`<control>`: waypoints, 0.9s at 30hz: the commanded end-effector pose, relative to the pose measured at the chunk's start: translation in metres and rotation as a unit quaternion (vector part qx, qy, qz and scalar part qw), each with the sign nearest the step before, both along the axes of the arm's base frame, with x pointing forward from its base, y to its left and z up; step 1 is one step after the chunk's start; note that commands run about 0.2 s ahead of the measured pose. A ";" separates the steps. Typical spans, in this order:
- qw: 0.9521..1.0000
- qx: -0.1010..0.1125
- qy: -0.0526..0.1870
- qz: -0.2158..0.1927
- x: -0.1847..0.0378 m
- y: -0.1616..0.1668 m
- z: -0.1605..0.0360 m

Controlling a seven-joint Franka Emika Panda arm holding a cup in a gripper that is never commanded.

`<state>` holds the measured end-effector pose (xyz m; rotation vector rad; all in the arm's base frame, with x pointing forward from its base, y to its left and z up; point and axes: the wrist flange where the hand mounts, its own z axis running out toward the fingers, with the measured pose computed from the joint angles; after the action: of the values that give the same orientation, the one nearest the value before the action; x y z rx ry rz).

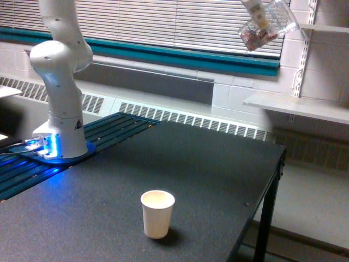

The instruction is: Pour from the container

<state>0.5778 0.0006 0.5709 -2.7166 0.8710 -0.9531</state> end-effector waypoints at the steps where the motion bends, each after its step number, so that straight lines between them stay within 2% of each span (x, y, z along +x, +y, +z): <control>1: 1.000 0.008 0.006 -0.006 -0.029 0.001 0.001; 4: 1.000 0.014 0.013 -0.017 -0.040 -0.013 -0.006; 13: 0.999 0.005 0.009 -0.032 -0.085 -0.036 -0.013; 19: 0.998 -0.002 0.043 -0.055 -0.097 -0.067 -0.055; 25: 0.993 -0.006 0.081 -0.081 -0.113 -0.102 -0.098; 27: 0.992 -0.005 0.085 -0.091 -0.115 -0.115 -0.103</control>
<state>0.4726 -0.0818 0.5005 -2.7754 1.0778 -0.8367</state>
